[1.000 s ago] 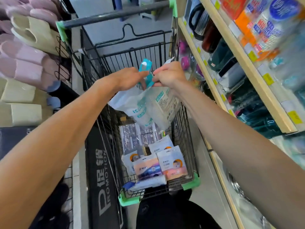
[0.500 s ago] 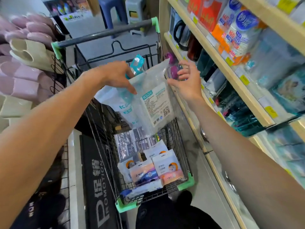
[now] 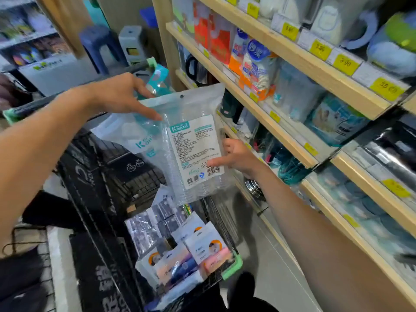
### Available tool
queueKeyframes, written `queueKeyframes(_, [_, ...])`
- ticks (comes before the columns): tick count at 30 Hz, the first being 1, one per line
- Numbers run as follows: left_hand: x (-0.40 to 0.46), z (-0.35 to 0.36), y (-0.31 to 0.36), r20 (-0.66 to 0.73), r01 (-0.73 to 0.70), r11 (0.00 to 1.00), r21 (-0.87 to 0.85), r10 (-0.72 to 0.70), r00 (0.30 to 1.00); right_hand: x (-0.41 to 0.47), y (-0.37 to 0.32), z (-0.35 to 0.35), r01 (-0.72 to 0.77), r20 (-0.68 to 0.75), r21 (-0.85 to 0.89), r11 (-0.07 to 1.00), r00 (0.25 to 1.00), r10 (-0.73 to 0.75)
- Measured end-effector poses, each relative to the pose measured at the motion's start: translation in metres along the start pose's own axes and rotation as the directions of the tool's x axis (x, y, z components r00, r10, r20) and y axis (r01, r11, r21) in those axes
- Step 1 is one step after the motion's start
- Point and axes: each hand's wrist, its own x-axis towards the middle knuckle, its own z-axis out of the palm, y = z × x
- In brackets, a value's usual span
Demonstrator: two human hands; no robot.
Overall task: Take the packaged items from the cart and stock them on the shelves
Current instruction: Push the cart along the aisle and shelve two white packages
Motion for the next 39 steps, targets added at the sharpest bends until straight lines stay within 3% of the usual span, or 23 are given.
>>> queueKeyframes(3, [0.026,0.005,0.026,-0.035,0.011,0.999,-0.048,-0.013,0.999,-0.018,0.012,-0.021,0.038,-0.253,0.047,0.998,0.967,-0.025])
queueKeyframes(5, [0.056,0.009,0.038,-0.068,-0.016,0.999,-0.047,0.013,0.998,-0.031,0.019,-0.03,0.083,-0.42,0.052,0.995,0.906,-0.053])
queueKeyframes(10, [0.134,0.026,0.06,-0.135,0.013,0.985,-0.171,-0.036,0.99,-0.041,0.035,-0.042,0.038,-0.808,0.028,0.999,0.59,0.0])
queueKeyframes(15, [0.193,0.045,0.085,-0.105,0.09,0.912,-0.4,-0.143,0.984,-0.041,0.056,-0.035,-0.009,-0.927,0.174,0.985,0.335,0.167])
queueKeyframes(18, [0.225,0.058,0.105,-0.055,0.129,0.823,-0.553,-0.191,0.98,-0.036,0.069,-0.027,-0.082,-0.964,0.194,0.978,0.167,0.205])
queueKeyframes(24, [0.259,0.1,0.14,0.107,0.196,0.59,-0.783,-0.183,0.977,-0.032,0.069,-0.03,-0.104,-0.975,0.218,0.97,-0.058,0.213])
queueKeyframes(28, [0.268,0.12,0.169,0.116,0.17,0.569,-0.804,-0.13,0.985,-0.029,0.061,-0.046,-0.08,-0.937,0.259,0.963,-0.264,0.23])
queueKeyframes(32, [0.281,0.123,0.2,0.083,0.107,0.567,-0.817,-0.068,0.994,-0.024,0.05,-0.06,0.083,-0.858,0.28,0.956,-0.426,0.288])
queueKeyframes(36, [0.292,0.136,0.213,0.067,0.051,0.608,-0.793,0.004,0.998,-0.013,0.043,-0.067,0.238,-0.801,0.262,0.935,-0.487,0.348])
queueKeyframes(38, [0.294,0.145,0.212,0.08,0.041,0.538,-0.842,0.049,0.996,-0.006,0.04,-0.071,0.26,-0.782,0.252,0.932,-0.512,0.355])
queueKeyframes(39, [0.297,0.149,0.209,0.102,0.056,0.455,-0.889,0.077,0.992,-0.004,0.038,-0.074,0.271,-0.772,0.246,0.931,-0.526,0.357])
